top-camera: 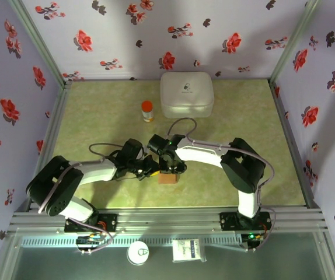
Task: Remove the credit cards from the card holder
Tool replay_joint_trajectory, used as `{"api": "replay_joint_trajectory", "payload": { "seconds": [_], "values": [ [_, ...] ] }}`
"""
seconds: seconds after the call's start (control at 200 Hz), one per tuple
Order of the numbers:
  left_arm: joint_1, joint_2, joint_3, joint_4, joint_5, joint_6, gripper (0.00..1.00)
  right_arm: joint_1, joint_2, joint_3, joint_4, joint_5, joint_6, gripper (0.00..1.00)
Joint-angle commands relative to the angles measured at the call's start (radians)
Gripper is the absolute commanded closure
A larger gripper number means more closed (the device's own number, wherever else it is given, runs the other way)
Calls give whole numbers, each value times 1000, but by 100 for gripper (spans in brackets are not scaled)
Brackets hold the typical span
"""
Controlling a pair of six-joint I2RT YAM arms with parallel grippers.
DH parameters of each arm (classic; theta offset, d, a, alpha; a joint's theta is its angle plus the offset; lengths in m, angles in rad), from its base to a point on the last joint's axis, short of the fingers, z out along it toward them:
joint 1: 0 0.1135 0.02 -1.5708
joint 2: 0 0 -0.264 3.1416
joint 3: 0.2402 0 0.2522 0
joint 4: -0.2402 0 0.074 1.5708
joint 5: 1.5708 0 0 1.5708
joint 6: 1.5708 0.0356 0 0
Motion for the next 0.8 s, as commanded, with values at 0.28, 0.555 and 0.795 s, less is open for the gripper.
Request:
{"api": "replay_joint_trajectory", "payload": {
  "seconds": [0.28, 0.555, 0.795],
  "values": [
    [-14, 65, 35, -84, 23, 20, 100, 4, -39, -26, -5, 18, 8, 87],
    [-14, 66, 29, -85, 18, 16, 100, -13, -99, -49, -58, 54, -5, 86],
    [-15, 43, 52, -125, 9, 30, 100, -44, -161, -120, -37, 63, 0, 83]
  ]
}}
